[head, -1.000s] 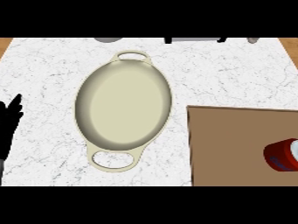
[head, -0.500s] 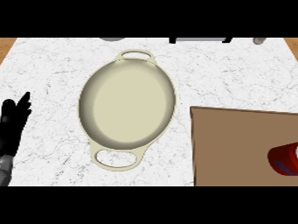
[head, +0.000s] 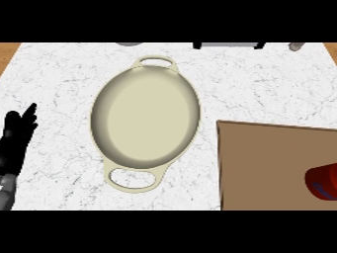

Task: Pick the can from the tray and place it in the pot

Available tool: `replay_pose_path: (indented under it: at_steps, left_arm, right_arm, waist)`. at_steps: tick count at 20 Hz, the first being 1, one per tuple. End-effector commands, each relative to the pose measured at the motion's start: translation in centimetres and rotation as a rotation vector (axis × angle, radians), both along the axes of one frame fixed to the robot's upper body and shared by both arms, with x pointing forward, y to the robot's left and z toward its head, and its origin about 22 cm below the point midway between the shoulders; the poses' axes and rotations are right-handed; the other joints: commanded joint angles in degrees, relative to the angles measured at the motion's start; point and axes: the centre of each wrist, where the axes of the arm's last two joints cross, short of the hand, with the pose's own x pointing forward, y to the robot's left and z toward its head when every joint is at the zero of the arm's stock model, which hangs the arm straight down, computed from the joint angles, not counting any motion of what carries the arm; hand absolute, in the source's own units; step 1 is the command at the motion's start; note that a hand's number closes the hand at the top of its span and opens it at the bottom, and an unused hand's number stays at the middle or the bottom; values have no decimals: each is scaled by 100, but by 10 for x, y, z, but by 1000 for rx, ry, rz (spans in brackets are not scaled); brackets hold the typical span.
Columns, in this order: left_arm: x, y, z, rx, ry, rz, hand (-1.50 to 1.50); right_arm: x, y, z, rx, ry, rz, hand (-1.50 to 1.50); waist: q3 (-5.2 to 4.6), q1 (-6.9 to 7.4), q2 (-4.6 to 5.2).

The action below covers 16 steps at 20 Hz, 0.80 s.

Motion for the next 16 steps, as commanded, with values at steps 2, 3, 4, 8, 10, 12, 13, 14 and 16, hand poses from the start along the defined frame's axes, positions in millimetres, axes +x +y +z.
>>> replay_pose_path:
  at_steps: [2, 3, 4, 8, 10, 12, 13, 14, 16]
  left_arm:
    - [-5, 8, 11, -2, -3, -4, 0]
    - [2, 14, -1, 15, 1, 7, 0]
    - [-5, -9, 4, 11, -7, -3, 0]
    - [-13, 9, -4, 28, 15, -9, 0]
    - [5, -14, -1, 4, -18, 18, 0]
    - [8, -10, 15, -1, 11, 8, 0]
    - [8, 9, 4, 12, -2, 15, 0]
    - [-12, -2, 4, 24, -15, -14, 0]
    - [-2, 6, 6, -11, 6, -11, 0]
  right_arm:
    - [13, 16, -26, -16, -4, -13, -150]
    - [15, 15, -26, -1, -3, 2, -150]
    - [26, 5, -34, 3, 0, 9, -150]
    - [20, 13, -48, -10, -9, 17, -150]
    - [23, -1, -27, -32, -22, 19, -150]
    - [34, 4, -52, -39, -27, -6, -150]
    - [24, 4, -49, -45, 5, -18, -150]
    - [40, 0, -56, -57, 13, -25, -150]
    - [47, -2, -56, -46, 38, -31, -150]
  waist:
    - [1, 43, 1]
    - [-1, 4, 4]
    - [3, 40, 3]
    - [0, -6, -4]
    - [0, -37, -5]
    - [2, -7, -1]
    - [-1, -32, -2]
    - [1, 21, -2]
    - [0, 10, 1]
